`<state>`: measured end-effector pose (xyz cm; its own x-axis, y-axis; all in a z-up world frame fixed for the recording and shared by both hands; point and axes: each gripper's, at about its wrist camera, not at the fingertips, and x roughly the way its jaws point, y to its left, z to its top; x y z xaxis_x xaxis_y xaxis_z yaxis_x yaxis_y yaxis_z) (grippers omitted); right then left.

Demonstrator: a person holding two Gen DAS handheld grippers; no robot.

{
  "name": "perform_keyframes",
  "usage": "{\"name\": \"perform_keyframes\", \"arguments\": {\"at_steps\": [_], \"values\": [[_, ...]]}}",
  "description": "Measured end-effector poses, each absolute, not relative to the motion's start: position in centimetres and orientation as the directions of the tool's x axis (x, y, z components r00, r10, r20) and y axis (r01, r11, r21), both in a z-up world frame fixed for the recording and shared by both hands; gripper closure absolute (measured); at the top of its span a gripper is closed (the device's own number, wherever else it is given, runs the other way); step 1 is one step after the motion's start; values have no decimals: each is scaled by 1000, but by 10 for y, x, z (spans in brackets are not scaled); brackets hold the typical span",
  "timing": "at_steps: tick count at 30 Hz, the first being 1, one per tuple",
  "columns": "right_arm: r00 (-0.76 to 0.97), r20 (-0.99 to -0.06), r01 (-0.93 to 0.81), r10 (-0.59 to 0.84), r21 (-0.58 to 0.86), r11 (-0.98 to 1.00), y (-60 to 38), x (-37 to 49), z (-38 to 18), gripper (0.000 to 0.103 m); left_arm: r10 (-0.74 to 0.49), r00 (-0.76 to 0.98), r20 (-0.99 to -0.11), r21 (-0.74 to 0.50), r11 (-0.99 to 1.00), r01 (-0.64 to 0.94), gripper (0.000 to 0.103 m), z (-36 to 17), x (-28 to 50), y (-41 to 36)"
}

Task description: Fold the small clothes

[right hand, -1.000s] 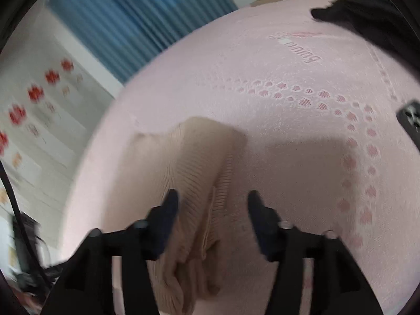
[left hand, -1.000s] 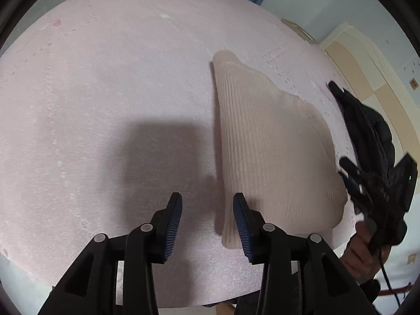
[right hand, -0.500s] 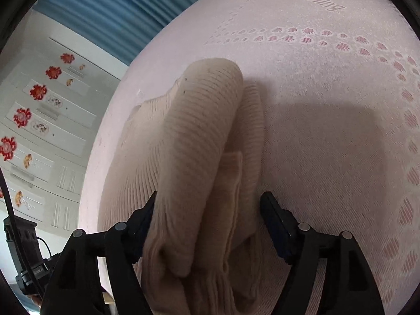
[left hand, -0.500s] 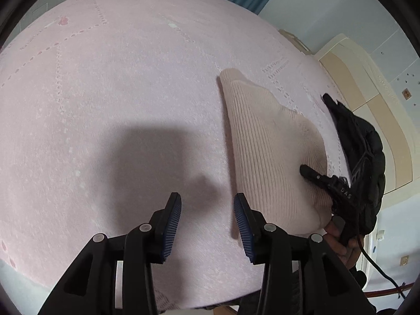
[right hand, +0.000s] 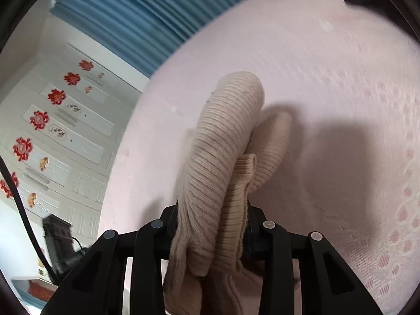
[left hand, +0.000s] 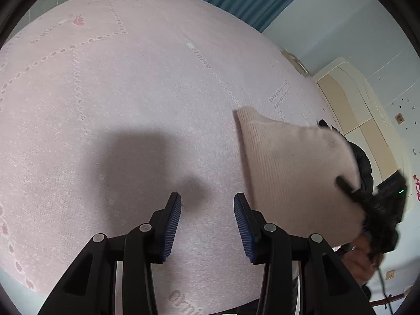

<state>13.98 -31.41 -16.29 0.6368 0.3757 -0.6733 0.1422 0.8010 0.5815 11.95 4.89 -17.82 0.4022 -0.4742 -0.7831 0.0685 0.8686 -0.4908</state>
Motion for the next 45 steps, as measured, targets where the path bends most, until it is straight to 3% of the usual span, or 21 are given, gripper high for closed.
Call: {"name": "perform_keyframes", "arguments": {"at_steps": [6, 11, 17, 23, 25, 29, 31, 36, 45], "values": [[654, -729, 221, 199, 437, 872, -293, 148, -100, 68, -483, 421, -768, -489, 866, 103, 63, -174, 124, 63], [646, -752, 247, 127, 364, 898, -273, 170, -81, 69, -489, 444, -751, -505, 858, 92, 63, -178, 131, 84], [650, -720, 188, 242, 461, 867, -228, 231, -94, 69, -398, 483, -780, -420, 905, 68, 63, -178, 151, 108], [661, -573, 143, 484, 730, 669, -222, 279, -139, 68, -370, 505, -780, -415, 910, 26, 63, -190, 166, 129], [645, -599, 145, 475, 706, 693, -232, 288, -168, 67, -373, 497, -783, -412, 910, 33, 63, -197, 170, 125], [511, -763, 255, 396, 575, 777, -265, 296, -249, 63, -384, 450, -806, -390, 917, 85, 63, -214, 179, 103], [524, -703, 272, 481, 673, 687, -286, 284, -265, 59, -400, 427, -811, -386, 914, 123, 63, -223, 183, 87], [537, -702, 197, 469, 644, 739, -293, 260, -238, 57, -468, 381, -797, -398, 882, 251, 63, -231, 172, 42], [561, -702, 34, 438, 549, 835, -286, 184, -206, 57, -405, 380, -832, -317, 908, 272, 64, -238, 163, 14]]}}
